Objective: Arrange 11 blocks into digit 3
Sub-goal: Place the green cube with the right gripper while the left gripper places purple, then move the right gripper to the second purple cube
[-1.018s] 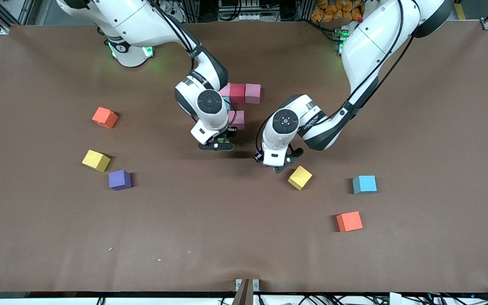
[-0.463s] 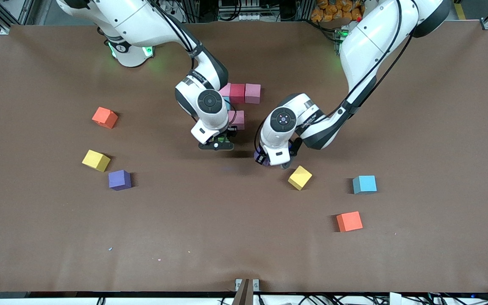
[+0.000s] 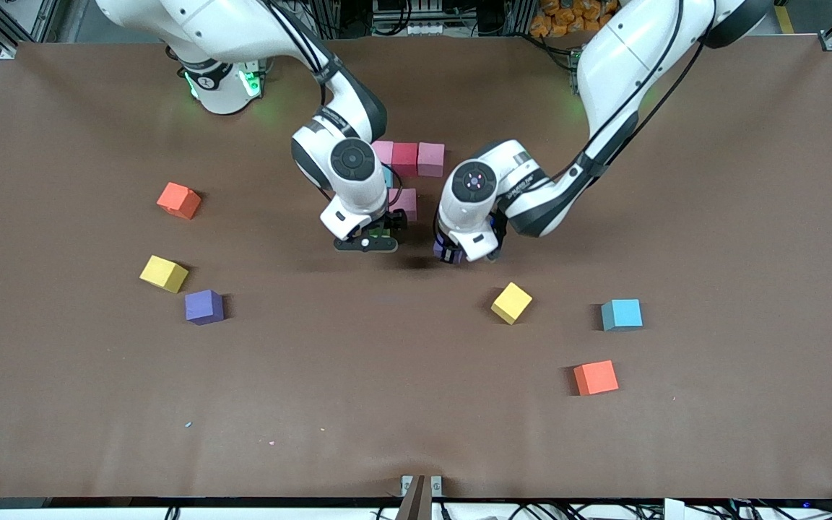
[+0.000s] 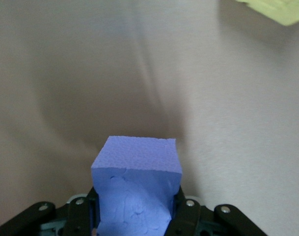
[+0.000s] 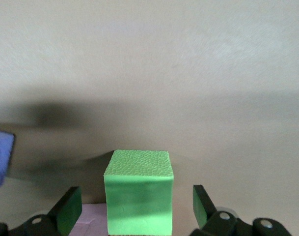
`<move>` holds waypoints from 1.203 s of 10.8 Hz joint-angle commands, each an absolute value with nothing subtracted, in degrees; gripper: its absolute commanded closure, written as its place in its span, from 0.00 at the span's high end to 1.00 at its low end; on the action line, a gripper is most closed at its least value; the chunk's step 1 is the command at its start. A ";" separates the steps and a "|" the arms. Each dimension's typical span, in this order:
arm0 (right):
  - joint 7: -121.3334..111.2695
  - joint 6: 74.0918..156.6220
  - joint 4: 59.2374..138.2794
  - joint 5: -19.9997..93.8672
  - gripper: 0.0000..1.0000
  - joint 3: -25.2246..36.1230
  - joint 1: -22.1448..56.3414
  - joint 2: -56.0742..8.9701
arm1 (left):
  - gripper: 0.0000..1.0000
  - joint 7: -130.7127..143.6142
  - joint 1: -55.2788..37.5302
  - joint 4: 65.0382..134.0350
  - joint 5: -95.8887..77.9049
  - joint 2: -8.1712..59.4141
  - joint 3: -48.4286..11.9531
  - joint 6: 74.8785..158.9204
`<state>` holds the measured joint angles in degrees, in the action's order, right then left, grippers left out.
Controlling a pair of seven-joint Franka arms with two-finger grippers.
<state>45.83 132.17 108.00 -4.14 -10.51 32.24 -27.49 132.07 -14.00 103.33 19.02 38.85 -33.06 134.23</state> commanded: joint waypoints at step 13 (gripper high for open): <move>-5.33 130.07 106.35 -8.59 1.00 -10.02 0.46 -26.89 | 0.00 157.68 -14.24 111.36 20.39 34.89 -36.38 139.22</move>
